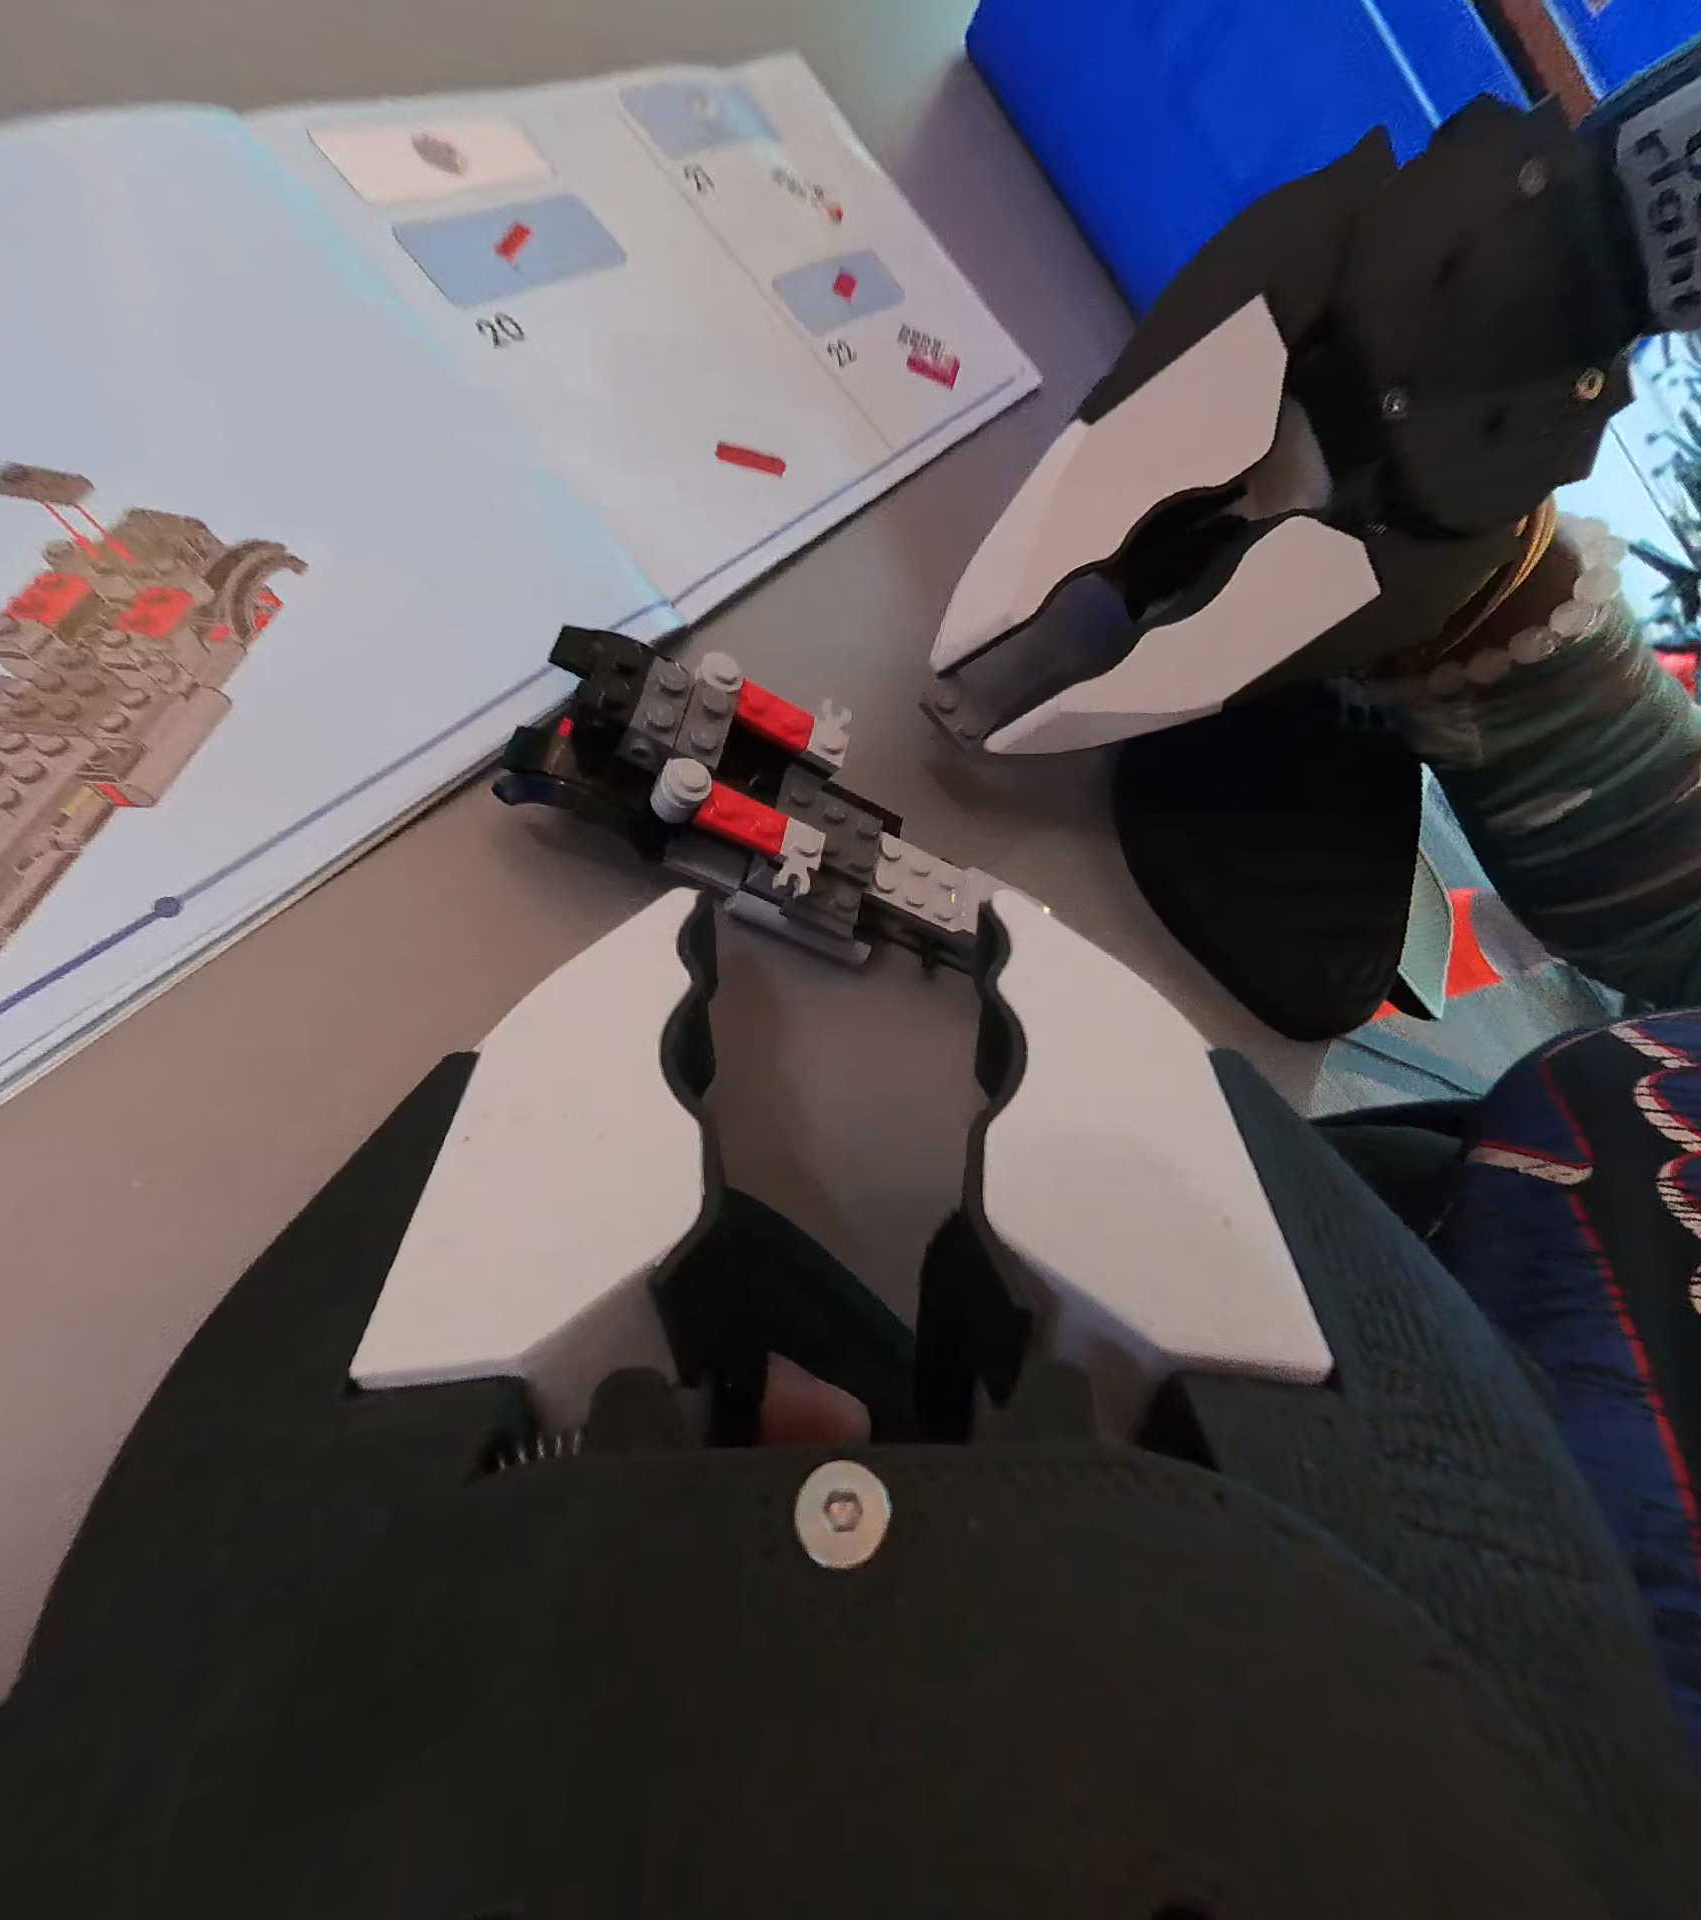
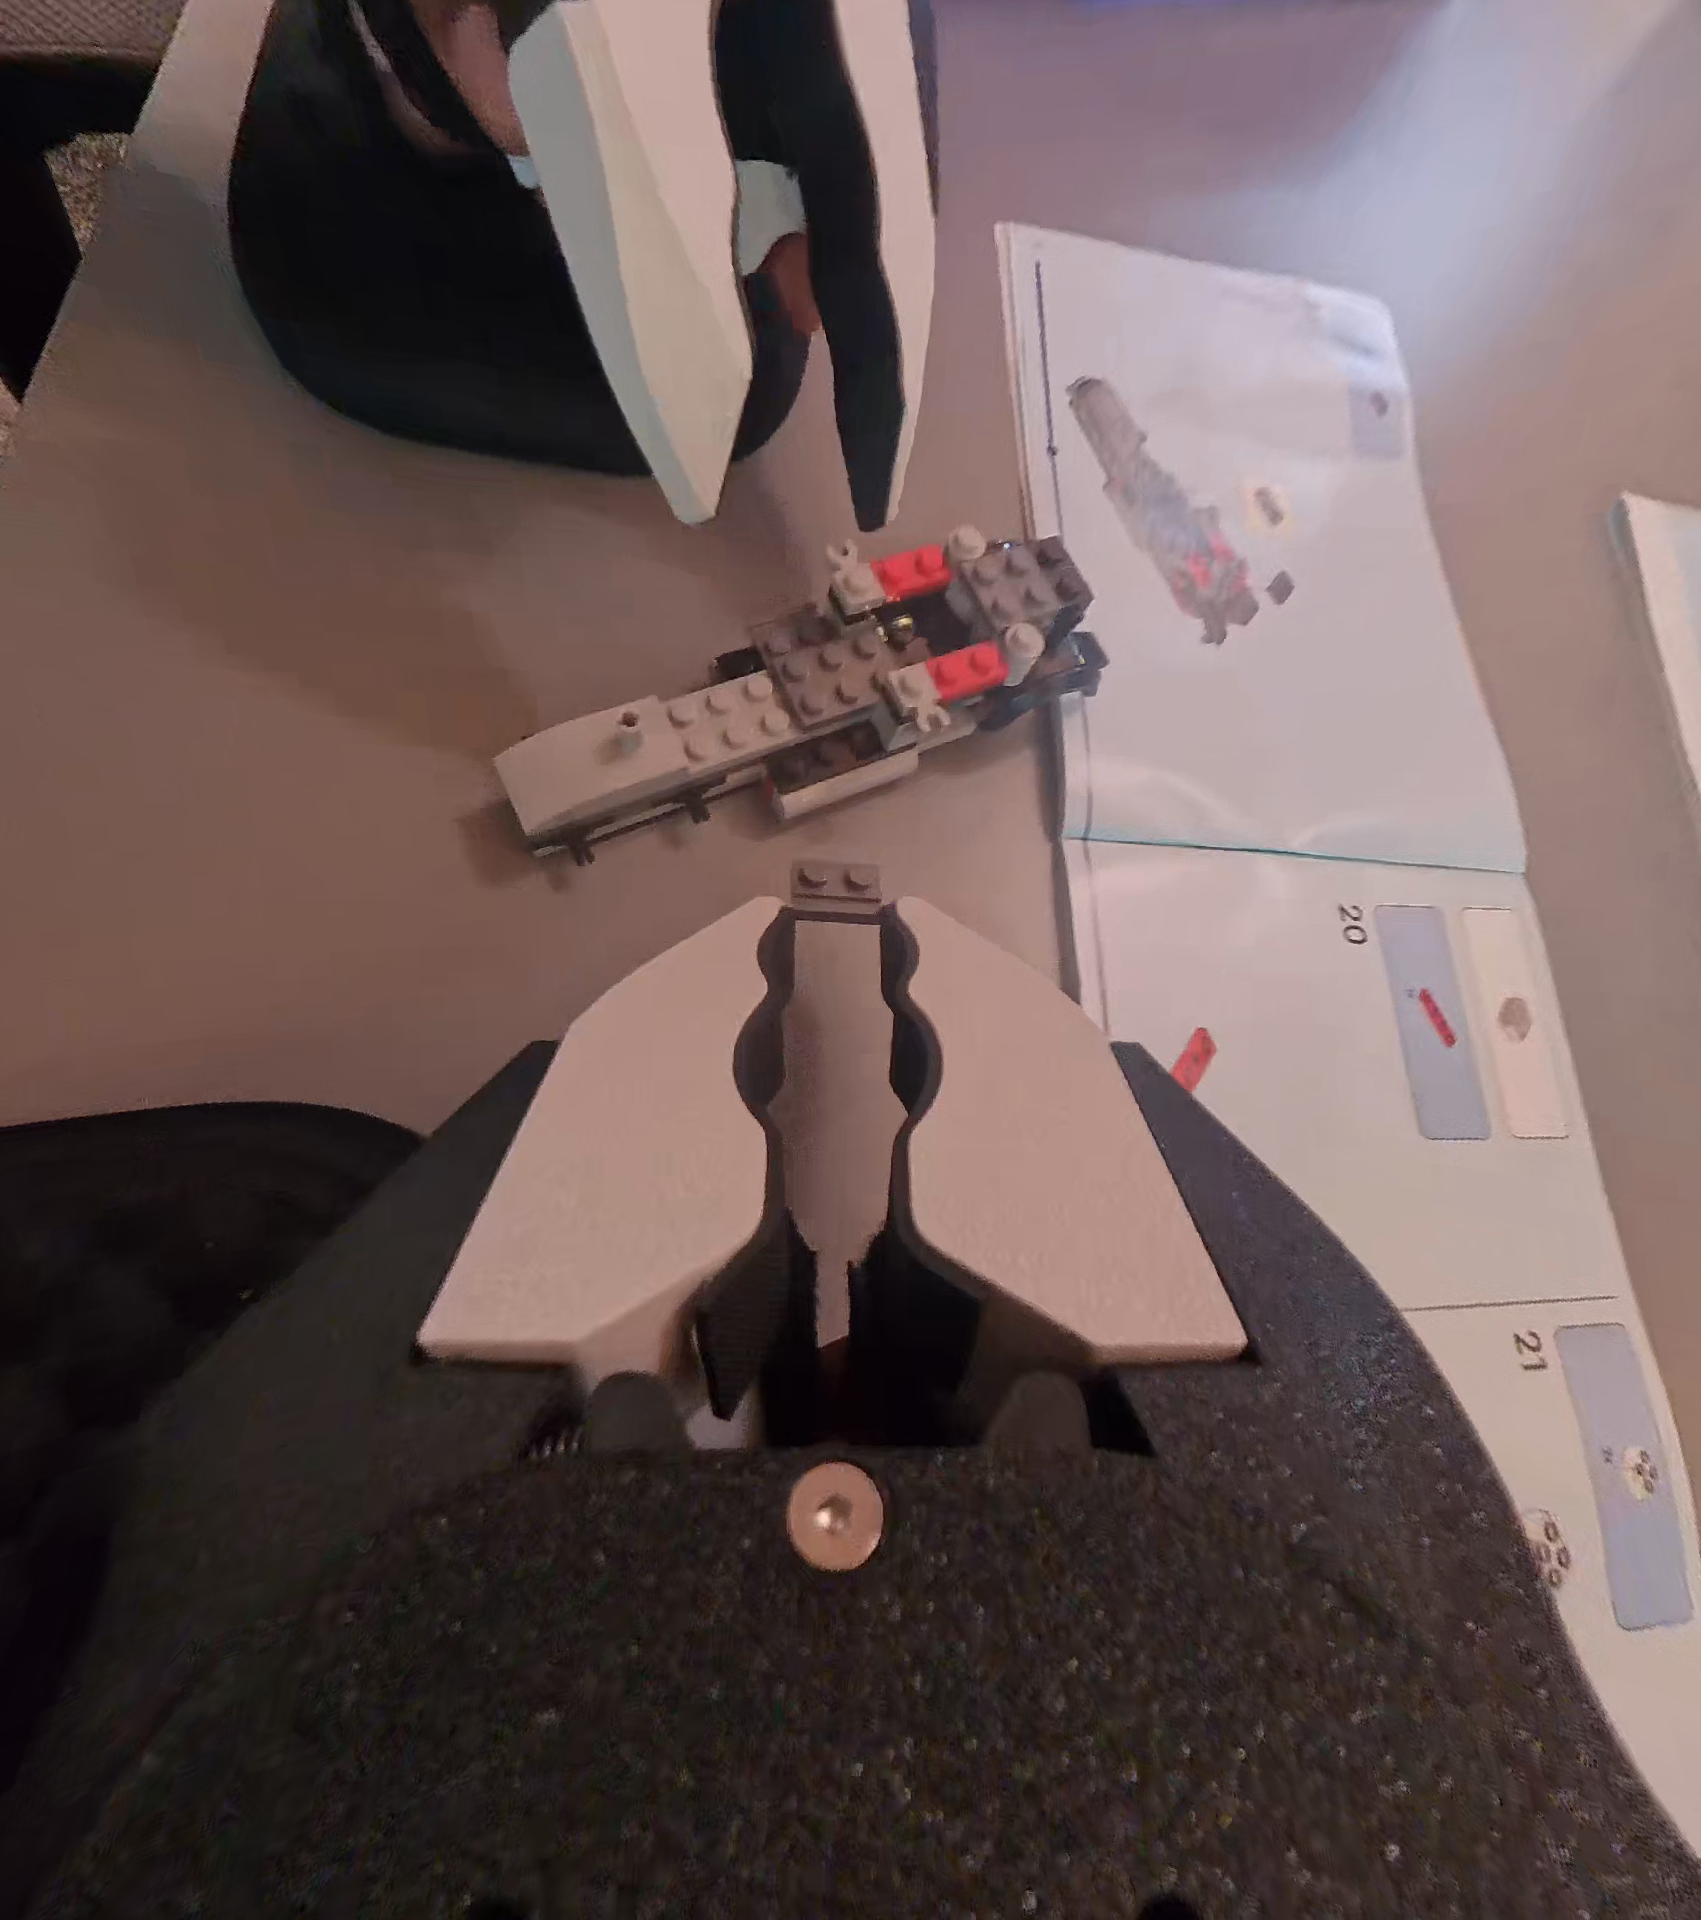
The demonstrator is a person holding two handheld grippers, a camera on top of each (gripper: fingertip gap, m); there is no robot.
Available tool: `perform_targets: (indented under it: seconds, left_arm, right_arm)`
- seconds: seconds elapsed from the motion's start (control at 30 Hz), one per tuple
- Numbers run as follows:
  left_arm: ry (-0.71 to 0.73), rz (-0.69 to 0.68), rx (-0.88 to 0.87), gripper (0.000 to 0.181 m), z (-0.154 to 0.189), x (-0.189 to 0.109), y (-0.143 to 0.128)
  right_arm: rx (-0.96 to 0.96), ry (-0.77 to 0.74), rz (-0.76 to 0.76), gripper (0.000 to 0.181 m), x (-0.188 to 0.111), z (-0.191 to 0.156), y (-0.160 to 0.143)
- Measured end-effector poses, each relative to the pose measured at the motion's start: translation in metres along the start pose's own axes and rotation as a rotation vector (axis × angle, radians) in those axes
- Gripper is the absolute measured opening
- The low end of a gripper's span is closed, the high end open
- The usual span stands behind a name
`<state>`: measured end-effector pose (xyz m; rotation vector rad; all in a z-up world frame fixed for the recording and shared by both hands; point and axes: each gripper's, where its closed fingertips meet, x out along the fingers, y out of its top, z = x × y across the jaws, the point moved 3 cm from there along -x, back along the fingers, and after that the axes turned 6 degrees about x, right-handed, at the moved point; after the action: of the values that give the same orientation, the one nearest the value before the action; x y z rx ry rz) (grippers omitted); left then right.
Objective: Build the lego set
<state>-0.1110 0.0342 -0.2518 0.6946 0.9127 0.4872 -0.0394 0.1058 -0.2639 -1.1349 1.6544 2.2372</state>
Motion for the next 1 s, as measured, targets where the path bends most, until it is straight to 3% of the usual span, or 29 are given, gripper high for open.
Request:
perform_targets:
  seconds: [0.57, 0.67, 0.8, 1.0]
  left_arm:
    - [-0.057, -0.209, 0.087, 0.044, 0.001, 0.011, -0.012]
    - [0.029, -0.172, 0.159, 0.035, -0.002, 0.006, -0.01]
    - [0.017, -0.037, 0.292, 0.017, 0.018, 0.004, 0.0]
    - [0.103, -0.058, 0.373, 0.016, 0.016, 0.004, 0.0]
  right_arm:
    - [-0.028, 0.167, 0.008, 0.016, 0.021, -0.042, 0.017]
    - [0.036, 0.089, 0.021, 0.016, 0.016, -0.022, 0.015]
    - [0.03, 0.049, -0.023, 0.016, 0.02, -0.018, 0.012]
    - [0.047, 0.064, 0.007, 0.016, 0.018, -0.022, 0.012]
